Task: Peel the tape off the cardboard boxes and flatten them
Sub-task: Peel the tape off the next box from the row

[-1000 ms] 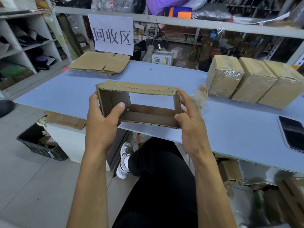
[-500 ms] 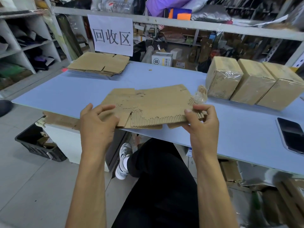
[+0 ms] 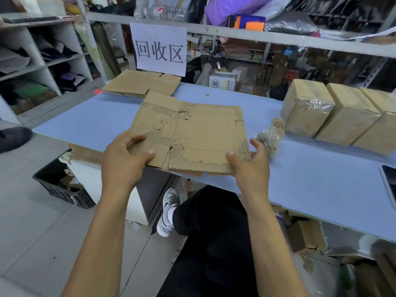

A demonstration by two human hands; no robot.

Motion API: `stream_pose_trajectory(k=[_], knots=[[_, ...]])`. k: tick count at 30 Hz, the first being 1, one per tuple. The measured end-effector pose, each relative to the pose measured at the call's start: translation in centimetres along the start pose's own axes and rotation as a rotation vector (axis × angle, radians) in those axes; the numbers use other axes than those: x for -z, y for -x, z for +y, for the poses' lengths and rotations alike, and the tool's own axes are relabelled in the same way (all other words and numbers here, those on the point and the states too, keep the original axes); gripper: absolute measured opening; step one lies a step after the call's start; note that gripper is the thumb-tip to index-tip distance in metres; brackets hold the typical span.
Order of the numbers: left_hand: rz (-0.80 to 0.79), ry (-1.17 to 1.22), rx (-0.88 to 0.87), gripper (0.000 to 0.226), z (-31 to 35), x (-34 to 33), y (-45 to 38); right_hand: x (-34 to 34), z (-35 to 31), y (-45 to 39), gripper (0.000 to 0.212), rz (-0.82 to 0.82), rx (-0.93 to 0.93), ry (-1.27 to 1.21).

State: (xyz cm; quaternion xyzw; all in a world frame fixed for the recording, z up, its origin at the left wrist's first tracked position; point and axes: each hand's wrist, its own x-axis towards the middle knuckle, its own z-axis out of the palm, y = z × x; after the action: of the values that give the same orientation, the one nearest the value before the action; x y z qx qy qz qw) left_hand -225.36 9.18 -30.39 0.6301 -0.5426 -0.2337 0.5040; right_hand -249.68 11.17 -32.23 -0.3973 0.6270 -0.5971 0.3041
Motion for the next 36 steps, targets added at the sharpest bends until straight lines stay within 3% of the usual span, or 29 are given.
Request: stream_pose_trajectory(k=[7, 10, 16, 25, 28, 31, 36], knots=[[-0.229, -0.321, -0.038, 0.054, -2.3, 1.1, -8.8, -7.4, -1.7, -6.9, 0.043, -0.013, 0.085, 0.000], [-0.252, -0.372, -0.057, 0.056, -3.1, 1.7, -13.3, -11.3, -2.5, -10.5, 0.041, -0.072, 0.108, 0.027], [-0.058, -0.380, -0.076, 0.042, -4.5, 1.2, -24.6, -19.0, -3.2, -17.1, 0.034, -0.228, 0.223, 0.215], [0.074, -0.444, -0.098, 0.025, -10.2, -2.6, -39.0, -28.5, -0.2, -26.9, 0.031, -0.452, 0.423, 0.519], [-0.049, -0.655, -0.096, 0.043, -13.7, -4.9, -39.6, -31.1, 2.8, -27.7, 0.056, -0.647, 0.449, 0.823], [-0.132, -0.733, -0.157, 0.073, -16.3, -7.8, -37.5, -32.1, 5.4, -26.8, 0.080, -0.635, 0.485, 0.968], [-0.046, -0.672, -0.234, 0.069, -16.1, -8.0, -36.2, -32.1, 5.7, -26.3, 0.086, -0.589, 0.509, 0.920]])
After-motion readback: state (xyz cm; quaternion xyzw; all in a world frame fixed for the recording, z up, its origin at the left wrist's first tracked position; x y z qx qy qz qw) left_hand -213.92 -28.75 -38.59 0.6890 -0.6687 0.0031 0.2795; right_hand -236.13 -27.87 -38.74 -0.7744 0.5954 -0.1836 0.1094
